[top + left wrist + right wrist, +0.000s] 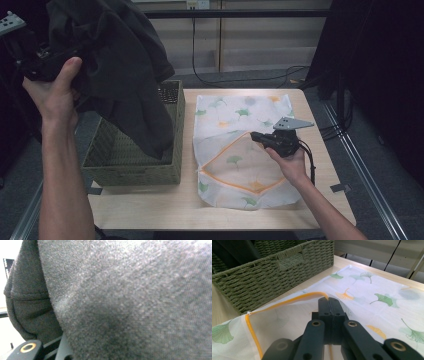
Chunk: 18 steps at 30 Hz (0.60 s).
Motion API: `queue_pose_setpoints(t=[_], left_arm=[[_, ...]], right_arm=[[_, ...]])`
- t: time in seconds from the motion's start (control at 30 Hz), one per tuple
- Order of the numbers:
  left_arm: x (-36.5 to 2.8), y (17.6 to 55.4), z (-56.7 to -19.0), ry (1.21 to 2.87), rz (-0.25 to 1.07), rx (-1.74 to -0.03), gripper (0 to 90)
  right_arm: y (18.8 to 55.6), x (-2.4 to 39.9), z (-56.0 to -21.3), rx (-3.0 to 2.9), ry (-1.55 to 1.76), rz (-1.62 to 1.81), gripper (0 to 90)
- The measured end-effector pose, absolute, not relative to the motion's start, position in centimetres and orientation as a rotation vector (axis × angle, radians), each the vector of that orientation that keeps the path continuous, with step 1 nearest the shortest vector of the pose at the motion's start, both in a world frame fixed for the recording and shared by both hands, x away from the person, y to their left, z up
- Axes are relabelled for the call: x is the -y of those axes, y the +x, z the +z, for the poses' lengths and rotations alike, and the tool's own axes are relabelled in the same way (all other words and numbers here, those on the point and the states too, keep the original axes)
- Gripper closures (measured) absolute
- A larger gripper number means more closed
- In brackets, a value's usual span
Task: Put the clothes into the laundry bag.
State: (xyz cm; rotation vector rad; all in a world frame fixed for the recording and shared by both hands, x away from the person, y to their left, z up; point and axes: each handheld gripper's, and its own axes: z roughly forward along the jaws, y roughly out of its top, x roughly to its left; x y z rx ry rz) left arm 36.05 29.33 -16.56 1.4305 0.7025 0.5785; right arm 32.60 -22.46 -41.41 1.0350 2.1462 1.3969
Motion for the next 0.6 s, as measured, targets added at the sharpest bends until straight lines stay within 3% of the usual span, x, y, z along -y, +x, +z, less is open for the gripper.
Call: queue_pose_setpoints(t=[0.6], left_arm=[[-25.6,34.9,-12.9,1.41,0.553,-0.579,57.3]], right_arm=[[32.5,22.4,-41.5,-2.151,1.029,1.393,90.0]])
